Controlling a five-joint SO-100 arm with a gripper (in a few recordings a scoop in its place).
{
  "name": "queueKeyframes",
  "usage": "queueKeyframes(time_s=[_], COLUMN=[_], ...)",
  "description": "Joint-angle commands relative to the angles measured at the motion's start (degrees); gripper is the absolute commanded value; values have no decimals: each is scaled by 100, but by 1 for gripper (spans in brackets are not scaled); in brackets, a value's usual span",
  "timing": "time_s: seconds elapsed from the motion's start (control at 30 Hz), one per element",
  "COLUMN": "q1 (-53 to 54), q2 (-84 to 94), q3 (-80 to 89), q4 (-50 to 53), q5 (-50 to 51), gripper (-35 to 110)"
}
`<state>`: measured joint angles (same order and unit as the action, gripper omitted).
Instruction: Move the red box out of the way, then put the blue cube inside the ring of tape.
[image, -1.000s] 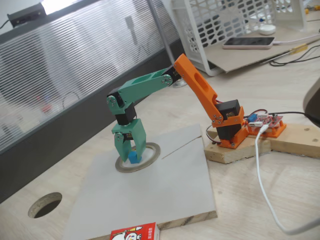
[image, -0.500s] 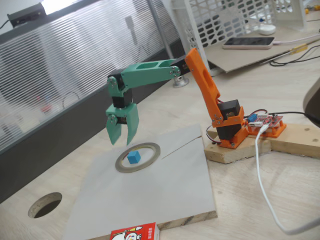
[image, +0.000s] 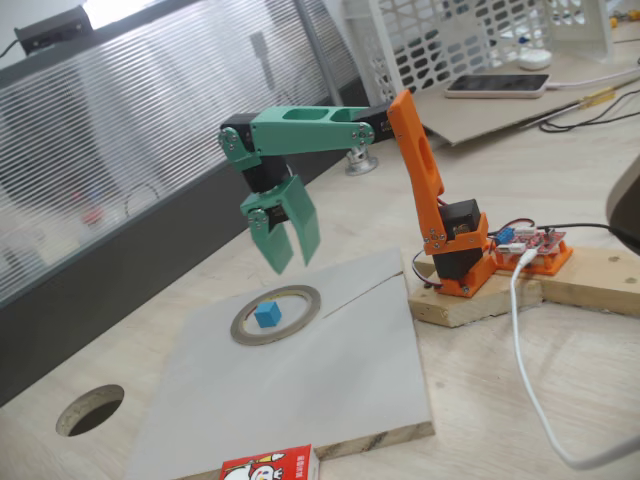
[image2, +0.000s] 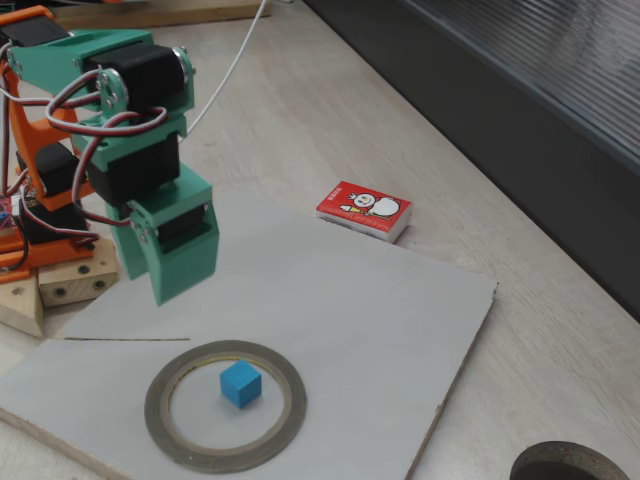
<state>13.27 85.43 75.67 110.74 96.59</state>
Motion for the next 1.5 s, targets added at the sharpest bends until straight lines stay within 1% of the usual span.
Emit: queueKeyframes(time_s=[0.0,0.37,0.43,0.6,0.63,0.8,0.93,1.17,1.37,1.47], q1=[53,53,53,18,-44,-431,-448,-448,-448,-448], q2=[369,1986,2039,2382,2549,3023,3076,3691,3727,3727], q3=[-70,-26,97,598,677,1406,2241,3278,3779,3981], q4=[527,527,527,527,527,527,527,519,475,193], q5=[114,70,70,62,62,114,88,62,62,62], gripper=[31,30,23,-2,-3,0,1,1,1,1])
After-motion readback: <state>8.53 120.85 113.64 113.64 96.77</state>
